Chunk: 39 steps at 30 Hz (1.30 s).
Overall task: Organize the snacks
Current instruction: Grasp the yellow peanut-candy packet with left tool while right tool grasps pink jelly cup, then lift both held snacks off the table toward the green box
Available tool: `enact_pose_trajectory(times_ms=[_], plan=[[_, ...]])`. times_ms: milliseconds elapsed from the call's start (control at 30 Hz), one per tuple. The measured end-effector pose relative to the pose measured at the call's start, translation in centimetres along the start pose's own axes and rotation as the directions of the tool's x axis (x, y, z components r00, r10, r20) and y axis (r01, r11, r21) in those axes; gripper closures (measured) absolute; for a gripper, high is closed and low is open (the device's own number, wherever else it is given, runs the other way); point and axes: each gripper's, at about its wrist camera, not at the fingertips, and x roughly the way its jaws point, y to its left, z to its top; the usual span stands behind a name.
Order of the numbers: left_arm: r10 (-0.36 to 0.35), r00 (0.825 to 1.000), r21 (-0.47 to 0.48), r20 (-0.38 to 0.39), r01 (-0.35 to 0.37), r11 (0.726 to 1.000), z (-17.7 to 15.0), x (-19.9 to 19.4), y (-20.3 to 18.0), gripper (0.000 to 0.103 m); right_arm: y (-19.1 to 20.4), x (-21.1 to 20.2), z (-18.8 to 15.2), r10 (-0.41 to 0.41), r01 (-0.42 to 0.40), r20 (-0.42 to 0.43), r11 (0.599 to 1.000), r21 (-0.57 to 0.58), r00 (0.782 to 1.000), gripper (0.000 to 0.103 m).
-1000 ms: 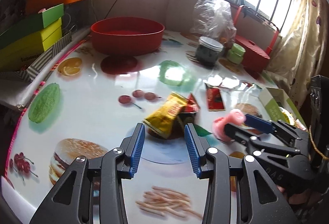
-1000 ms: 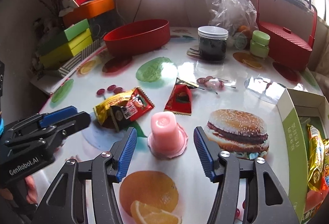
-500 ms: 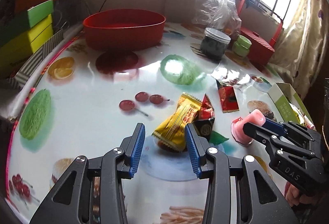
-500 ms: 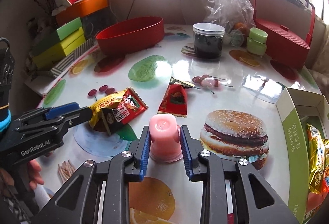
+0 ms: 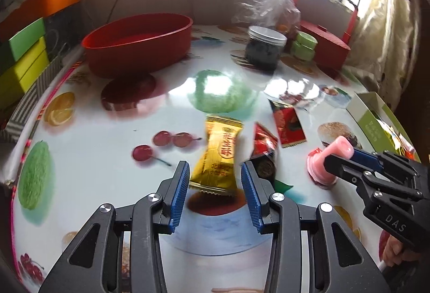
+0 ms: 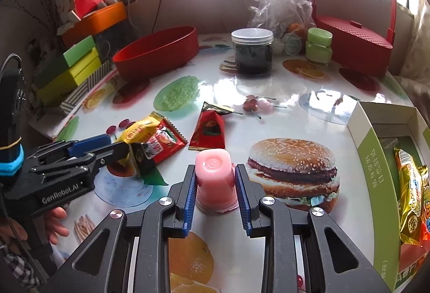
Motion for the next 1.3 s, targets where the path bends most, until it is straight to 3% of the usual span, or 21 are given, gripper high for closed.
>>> enact_pose_trajectory(times_ms=[500,1067,1167,1300], plan=[[0.085,0.996,0.019,-0.023,-0.085,0.996,1.6,2.5,0.0,0.062,-0.2,0.0,-0.1,0.009,-0.009,0.002,1.000,0.015,1.000,0.076],[0.100,0.995,-0.003,-0.010,-0.100,0.995,1.5,2.6,0.1,0.062,-0.3,-0.1,-0.1,0.011,-0.011,0.002,1.000,0.018,1.000,0.076],[0.107,0.994,-0.007,-0.008,-0.107,0.994,1.5,2.5,0.3,0.072,-0.4,-0.1,-0.1,0.009,-0.009,0.003,1.000,0.021,1.000,0.076],[0.109,0.994,-0.015,-0.007,-0.109,0.994,1.5,2.4,0.5,0.073,-0.4,-0.1,-0.1,0.009,-0.009,0.003,1.000,0.021,1.000,0.076]])
